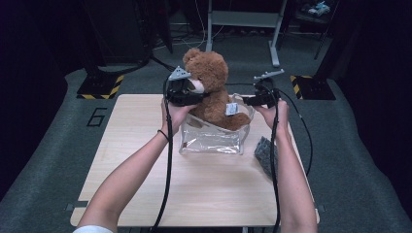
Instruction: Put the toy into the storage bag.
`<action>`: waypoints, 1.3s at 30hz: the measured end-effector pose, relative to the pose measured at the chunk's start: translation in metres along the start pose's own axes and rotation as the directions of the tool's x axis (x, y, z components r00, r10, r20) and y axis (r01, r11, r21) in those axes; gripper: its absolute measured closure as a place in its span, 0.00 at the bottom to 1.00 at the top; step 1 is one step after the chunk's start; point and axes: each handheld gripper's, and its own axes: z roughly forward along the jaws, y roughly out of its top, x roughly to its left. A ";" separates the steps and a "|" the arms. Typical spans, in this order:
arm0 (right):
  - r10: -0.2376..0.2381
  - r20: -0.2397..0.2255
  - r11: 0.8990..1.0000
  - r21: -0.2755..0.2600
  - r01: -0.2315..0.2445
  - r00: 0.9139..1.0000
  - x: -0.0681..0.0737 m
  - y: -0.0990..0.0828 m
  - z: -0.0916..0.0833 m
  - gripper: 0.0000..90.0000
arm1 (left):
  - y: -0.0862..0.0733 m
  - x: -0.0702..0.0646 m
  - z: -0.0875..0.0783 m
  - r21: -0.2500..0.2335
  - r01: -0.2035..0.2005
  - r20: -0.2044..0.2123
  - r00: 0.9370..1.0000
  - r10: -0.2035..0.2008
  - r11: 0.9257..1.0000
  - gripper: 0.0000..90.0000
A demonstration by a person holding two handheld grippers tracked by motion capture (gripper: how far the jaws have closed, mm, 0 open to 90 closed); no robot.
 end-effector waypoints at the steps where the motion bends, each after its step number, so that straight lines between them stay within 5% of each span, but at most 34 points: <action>1: -0.024 -0.021 1.000 0.013 0.024 0.999 0.003 0.005 0.002 0.42 | 0.000 0.001 0.000 0.004 -0.004 -0.002 1.000 0.004 1.000 0.57; 4: -0.073 -0.034 0.996 0.048 0.075 0.997 0.013 0.018 0.012 0.40 | 0.001 0.002 0.001 0.006 0.000 -0.001 1.000 0.000 1.000 0.57; 10: -0.089 0.023 0.991 0.104 0.086 0.996 0.019 0.027 0.033 0.50 | 0.003 0.000 0.001 0.011 -0.004 0.018 1.000 0.003 1.000 0.57; 15: -0.020 0.025 0.994 0.106 0.017 0.999 0.019 0.026 0.047 0.88 | 0.003 -0.001 0.001 0.015 -0.021 0.008 1.000 0.021 1.000 0.57; 18: 0.050 0.017 0.994 0.092 -0.051 0.999 0.014 0.023 0.048 0.95 | 0.002 -0.003 -0.002 0.024 -0.069 -0.043 0.997 0.070 0.997 0.57; 20: 0.103 0.013 0.990 0.099 -0.104 0.995 0.008 0.020 0.047 0.95 | 0.001 -0.004 -0.002 0.058 -0.130 -0.066 0.989 0.134 0.990 0.57; 25: 0.128 -0.015 0.985 0.122 -0.125 0.992 0.007 0.013 0.045 0.88 | -0.005 -0.012 0.004 0.096 -0.155 -0.054 0.985 0.161 0.983 0.58; 29: 0.137 -0.034 0.984 0.120 -0.132 0.990 0.009 0.009 0.035 0.60 | -0.007 -0.015 0.007 0.090 -0.147 -0.032 0.988 0.150 0.985 0.57; 31: 0.129 -0.019 0.989 0.070 -0.128 0.991 0.011 0.006 0.022 0.45 | -0.007 -0.015 0.005 0.074 -0.142 -0.030 0.989 0.145 0.987 0.53; 36: 0.086 -0.078 0.996 -0.009 -0.087 0.993 0.024 0.000 -0.010 0.40 | -0.004 -0.016 0.000 0.055 -0.130 -0.052 0.990 0.133 0.990 0.39; 39: 0.072 -0.164 0.993 -0.077 -0.086 0.984 0.036 -0.002 -0.027 0.37 | -0.003 -0.016 -0.001 0.052 -0.119 -0.059 0.991 0.122 0.992 0.36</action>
